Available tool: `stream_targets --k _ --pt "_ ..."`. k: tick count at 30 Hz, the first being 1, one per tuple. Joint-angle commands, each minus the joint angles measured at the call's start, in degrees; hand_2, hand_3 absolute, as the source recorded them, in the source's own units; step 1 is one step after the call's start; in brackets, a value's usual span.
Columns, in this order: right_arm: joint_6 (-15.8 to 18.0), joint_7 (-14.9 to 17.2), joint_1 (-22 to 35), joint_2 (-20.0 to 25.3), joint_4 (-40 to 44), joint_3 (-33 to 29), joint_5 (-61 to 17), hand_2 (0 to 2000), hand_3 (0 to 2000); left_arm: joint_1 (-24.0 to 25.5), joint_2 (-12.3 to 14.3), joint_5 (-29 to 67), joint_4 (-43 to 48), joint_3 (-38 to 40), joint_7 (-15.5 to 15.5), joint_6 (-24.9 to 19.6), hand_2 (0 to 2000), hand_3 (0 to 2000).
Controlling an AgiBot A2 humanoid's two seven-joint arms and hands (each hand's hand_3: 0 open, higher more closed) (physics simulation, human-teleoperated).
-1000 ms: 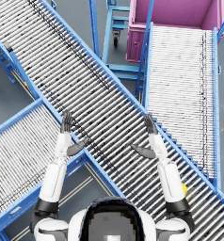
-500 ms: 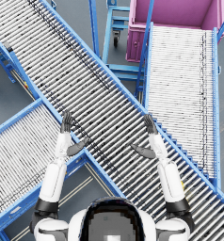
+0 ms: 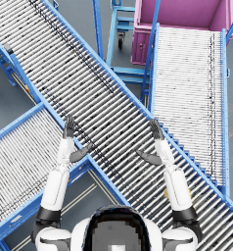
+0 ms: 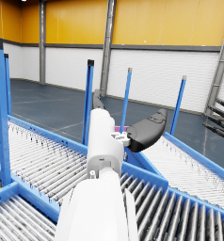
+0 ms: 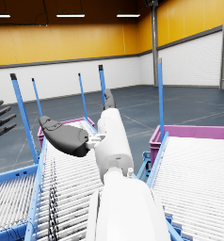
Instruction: Pick up the oil and place it on the left assembly line, put the cola on the right, and keep Sprite still
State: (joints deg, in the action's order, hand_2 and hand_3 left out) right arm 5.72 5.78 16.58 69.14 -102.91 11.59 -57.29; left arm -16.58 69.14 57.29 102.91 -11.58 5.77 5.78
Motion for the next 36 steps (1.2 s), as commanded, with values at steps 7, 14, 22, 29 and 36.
stream_targets --k 7,14,22,29,36 --pt "-3.61 -3.65 2.36 1.83 0.73 -0.34 0.00 0 0 -1.23 1.18 0.00 1.02 1.47 -3.64 -3.65 0 0" --pt "-5.51 -5.58 4.09 3.79 -3.61 -4.49 0.01 0 0 -4.80 3.57 -0.01 4.15 6.79 -5.56 -5.57 0 0" --pt "-5.70 -5.77 5.47 5.07 -5.56 -10.23 0.02 0 0 -7.55 4.72 -0.02 4.24 13.12 -5.75 -5.76 0 0" --pt "-5.71 -5.78 5.89 5.75 -5.95 -13.18 -15.84 0 0 -8.50 5.13 14.51 4.56 16.86 -5.76 -5.78 0 0" --pt "-5.71 -5.78 5.99 6.23 -5.96 -15.17 -18.84 0 0 -8.57 5.48 18.69 5.12 18.46 -5.76 -5.78 0 0"
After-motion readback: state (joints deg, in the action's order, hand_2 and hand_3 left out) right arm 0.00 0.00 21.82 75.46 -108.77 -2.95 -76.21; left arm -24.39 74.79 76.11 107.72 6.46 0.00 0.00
